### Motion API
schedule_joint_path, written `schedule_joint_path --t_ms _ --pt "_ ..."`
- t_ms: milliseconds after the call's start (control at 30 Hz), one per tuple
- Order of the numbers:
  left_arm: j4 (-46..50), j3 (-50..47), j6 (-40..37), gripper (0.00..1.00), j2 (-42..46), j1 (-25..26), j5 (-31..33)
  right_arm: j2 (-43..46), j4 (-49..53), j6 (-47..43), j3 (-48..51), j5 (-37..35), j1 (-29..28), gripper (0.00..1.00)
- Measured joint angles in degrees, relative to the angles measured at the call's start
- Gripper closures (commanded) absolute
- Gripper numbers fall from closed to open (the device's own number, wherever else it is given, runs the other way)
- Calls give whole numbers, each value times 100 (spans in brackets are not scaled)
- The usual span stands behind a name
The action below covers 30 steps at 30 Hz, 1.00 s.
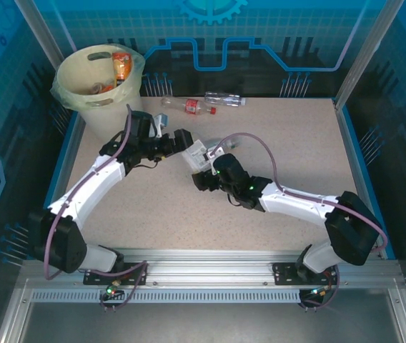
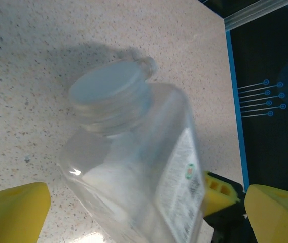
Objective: Put the plastic bottles in the bin
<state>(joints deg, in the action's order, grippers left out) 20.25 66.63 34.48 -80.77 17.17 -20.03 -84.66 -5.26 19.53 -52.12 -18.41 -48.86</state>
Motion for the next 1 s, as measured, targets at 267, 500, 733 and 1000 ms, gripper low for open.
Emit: schedule_joint_path --t_ms 267,500,733,1000 --pt "-496 -125 295 6 -273 229 -251 149 -378 376 39 398 0 48" --pt "-1252 -542 667 34 -267 245 -404 142 -466 647 39 669 2 44" --pt "-1550 -573 839 45 -181 245 -507 140 -625 846 37 850 28 25" --pt "-1462 -570 730 45 -66 249 -282 168 -326 463 -101 1047 48 0"
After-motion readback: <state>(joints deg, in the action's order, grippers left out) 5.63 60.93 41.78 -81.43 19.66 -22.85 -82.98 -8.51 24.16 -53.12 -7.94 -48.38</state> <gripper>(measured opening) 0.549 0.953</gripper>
